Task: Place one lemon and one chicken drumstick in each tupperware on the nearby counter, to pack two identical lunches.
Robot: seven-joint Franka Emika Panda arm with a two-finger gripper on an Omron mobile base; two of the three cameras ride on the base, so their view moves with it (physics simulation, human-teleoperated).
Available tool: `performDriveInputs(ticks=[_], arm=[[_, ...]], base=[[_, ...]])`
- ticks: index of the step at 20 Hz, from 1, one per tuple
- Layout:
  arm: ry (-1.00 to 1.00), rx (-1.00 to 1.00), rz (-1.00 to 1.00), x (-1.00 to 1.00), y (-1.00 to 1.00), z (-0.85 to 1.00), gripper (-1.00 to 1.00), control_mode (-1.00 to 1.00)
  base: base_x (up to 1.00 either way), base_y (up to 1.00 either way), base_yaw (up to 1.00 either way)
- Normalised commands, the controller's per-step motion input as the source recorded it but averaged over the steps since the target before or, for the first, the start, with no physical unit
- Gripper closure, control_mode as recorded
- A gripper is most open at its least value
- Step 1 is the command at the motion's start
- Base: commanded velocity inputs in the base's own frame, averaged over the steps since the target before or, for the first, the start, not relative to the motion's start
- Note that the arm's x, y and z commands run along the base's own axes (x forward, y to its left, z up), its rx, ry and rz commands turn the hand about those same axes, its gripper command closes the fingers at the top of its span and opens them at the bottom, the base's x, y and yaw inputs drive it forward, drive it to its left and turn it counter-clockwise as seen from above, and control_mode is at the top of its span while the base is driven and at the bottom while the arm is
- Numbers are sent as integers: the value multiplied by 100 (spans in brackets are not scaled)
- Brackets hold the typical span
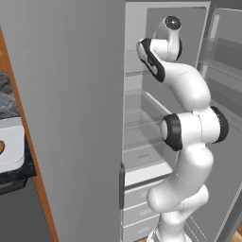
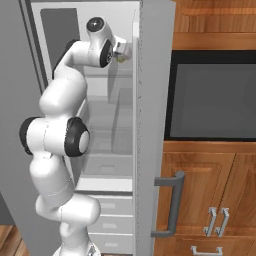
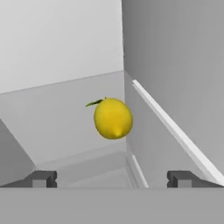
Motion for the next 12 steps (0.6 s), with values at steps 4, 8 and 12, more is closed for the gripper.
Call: performDriveInputs(ticks=[4,8,12], arm=[[2,0,0,37,-6,-13,-100,-100],[2,0,0,42,-5,-9,-100,-100],[0,0,0,47,-5,-15,-100,-100]], base=[[0,0,0],[0,0,0],[0,0,0]])
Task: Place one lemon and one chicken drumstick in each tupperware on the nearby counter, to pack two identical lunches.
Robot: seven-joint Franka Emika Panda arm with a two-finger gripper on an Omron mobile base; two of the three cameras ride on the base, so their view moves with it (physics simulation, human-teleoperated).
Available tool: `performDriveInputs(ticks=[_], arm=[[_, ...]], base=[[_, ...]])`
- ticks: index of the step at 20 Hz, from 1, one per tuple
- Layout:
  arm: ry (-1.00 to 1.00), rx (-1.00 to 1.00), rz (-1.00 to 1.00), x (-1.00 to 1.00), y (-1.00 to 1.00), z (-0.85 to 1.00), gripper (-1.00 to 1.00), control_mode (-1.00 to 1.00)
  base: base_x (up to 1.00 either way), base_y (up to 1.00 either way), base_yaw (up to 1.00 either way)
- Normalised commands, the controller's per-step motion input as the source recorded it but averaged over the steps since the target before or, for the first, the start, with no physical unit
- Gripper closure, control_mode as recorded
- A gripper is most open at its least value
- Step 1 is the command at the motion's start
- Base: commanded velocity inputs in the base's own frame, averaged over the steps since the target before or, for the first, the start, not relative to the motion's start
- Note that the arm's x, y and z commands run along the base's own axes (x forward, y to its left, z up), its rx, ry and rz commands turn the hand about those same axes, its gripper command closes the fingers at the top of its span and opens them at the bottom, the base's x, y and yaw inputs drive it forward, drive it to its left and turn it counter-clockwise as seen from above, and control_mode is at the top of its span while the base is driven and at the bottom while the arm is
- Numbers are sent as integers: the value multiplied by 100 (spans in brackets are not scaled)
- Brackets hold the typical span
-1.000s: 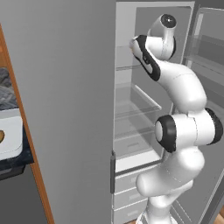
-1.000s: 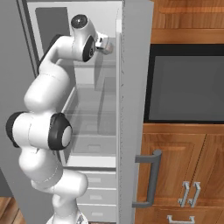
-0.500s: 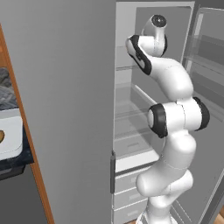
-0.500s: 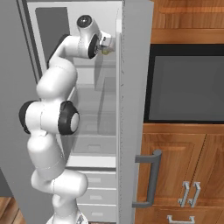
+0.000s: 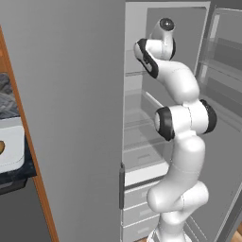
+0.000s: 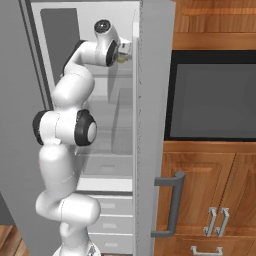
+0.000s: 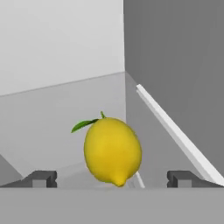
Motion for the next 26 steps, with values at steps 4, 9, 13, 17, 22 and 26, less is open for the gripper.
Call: performDriveInputs(ticks=[4,9,13,17,22,26], arm=[[0,0,0,49,0,-13,-100,-100],[0,0,0,38,-1,-11,-100,-100],[0,0,0,3,0,-10,100,-100],[0,0,0,0,0,0,100,-100],[0,0,0,-17,12,-1,100,-100],[0,0,0,-79,56,-14,100,-100]], base=[[0,0,0],[0,0,0],[0,0,0],[0,0,0],[0,0,0],[0,0,0]])
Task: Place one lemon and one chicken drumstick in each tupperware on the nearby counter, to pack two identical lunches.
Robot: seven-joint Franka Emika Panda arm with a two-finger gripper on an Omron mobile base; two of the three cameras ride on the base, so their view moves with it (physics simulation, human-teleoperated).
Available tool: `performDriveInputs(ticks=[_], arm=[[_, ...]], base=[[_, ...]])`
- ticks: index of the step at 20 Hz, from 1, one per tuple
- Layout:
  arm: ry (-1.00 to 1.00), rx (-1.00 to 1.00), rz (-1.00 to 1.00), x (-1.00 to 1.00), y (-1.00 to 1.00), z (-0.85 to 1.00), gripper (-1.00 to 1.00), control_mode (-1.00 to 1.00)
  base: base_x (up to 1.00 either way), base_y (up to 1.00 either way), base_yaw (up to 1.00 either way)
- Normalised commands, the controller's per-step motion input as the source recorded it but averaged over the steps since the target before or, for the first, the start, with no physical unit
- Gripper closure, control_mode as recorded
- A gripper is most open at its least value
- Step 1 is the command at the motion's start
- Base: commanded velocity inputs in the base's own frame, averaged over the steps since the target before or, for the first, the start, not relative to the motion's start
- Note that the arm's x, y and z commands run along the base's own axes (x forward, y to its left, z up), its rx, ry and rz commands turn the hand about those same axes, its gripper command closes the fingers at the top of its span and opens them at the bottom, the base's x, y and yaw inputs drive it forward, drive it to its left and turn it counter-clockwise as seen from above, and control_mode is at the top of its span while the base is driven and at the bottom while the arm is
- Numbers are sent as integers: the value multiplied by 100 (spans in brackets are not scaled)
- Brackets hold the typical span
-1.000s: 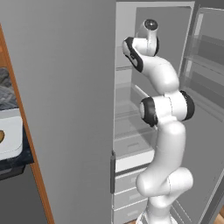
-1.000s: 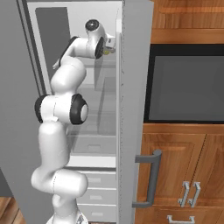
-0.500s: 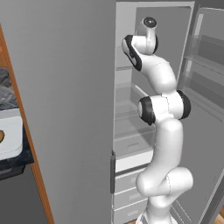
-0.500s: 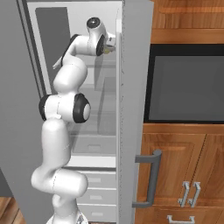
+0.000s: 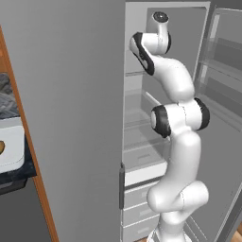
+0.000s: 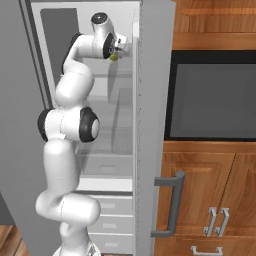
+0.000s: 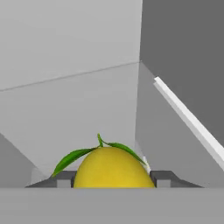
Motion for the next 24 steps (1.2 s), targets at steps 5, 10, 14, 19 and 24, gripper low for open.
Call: performDriveInputs(ticks=[5,10,14,19,24], arm=[[-18,0,-1,-100,40,-23,100,-100],[-32,0,-1,-100,5,-29,100,-100],[-36,0,-3,-100,1,-66,100,-100],[-9,23,-16,-100,1,52,100,-100],[43,26,-8,-100,26,-40,100,-100]], base=[[0,0,0],[0,0,0],[0,0,0],[0,0,0],[0,0,0]])
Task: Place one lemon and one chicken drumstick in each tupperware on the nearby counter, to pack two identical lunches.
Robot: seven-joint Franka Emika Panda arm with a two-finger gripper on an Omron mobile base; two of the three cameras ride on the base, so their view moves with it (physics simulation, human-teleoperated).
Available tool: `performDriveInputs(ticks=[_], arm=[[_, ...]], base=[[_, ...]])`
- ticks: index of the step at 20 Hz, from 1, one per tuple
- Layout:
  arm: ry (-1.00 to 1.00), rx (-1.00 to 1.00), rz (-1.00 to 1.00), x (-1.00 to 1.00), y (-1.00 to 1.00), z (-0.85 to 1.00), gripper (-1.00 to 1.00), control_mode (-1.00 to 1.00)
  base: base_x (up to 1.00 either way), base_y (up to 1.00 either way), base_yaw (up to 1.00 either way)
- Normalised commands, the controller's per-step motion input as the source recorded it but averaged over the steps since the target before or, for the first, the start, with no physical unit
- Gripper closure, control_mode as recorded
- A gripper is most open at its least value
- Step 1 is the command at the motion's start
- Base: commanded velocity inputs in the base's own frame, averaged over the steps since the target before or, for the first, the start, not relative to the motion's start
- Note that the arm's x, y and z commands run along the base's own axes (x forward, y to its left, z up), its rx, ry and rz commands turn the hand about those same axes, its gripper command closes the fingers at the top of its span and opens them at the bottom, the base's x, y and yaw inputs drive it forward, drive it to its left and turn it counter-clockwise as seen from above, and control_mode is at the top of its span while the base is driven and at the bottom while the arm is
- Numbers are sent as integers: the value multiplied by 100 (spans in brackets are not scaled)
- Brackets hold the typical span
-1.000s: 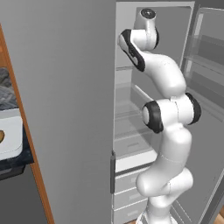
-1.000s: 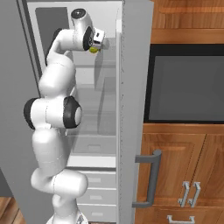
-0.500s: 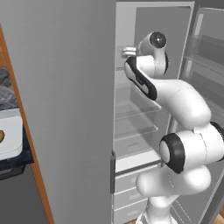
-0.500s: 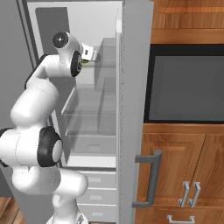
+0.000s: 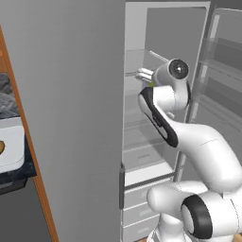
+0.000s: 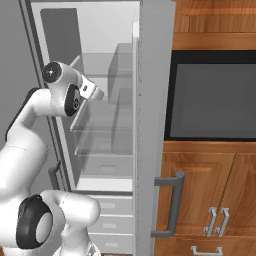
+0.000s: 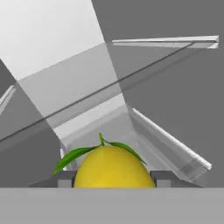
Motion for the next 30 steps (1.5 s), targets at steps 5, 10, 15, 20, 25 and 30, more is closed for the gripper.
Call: performDriveInputs(ticks=[5,10,15,20,25,30], arm=[[53,25,-2,-95,15,-94,100,-100],[22,6,0,-50,4,-65,100,-100],[0,0,0,0,0,0,100,100],[0,0,0,0,0,0,100,100],[0,0,0,0,0,0,100,100],[0,0,0,0,0,0,100,100]], base=[[0,0,0],[0,0,0],[-100,88,0],[-31,100,4],[28,100,0],[51,100,0]])
